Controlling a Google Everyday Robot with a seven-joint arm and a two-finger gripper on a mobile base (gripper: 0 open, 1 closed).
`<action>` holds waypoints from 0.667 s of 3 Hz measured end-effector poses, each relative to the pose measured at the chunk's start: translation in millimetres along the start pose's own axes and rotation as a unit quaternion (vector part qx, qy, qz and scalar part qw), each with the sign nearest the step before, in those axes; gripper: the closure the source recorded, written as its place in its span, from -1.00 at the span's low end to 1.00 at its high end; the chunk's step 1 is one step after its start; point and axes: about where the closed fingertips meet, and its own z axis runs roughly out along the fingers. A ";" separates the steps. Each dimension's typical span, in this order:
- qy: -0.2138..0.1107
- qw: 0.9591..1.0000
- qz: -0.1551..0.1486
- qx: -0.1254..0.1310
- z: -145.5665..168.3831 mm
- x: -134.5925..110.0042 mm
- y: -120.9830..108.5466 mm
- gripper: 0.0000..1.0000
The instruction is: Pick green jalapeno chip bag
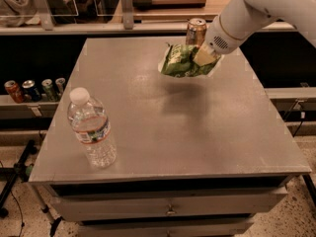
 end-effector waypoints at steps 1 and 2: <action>-0.005 1.000 -0.018 0.011 -27.3 -10.3 -10.5 1.00; -0.009 0.999 -0.035 0.015 -52.1 -21.6 -17.1 1.00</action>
Offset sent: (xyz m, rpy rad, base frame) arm -0.0068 -0.0148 0.0987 -0.0484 -0.0824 0.0772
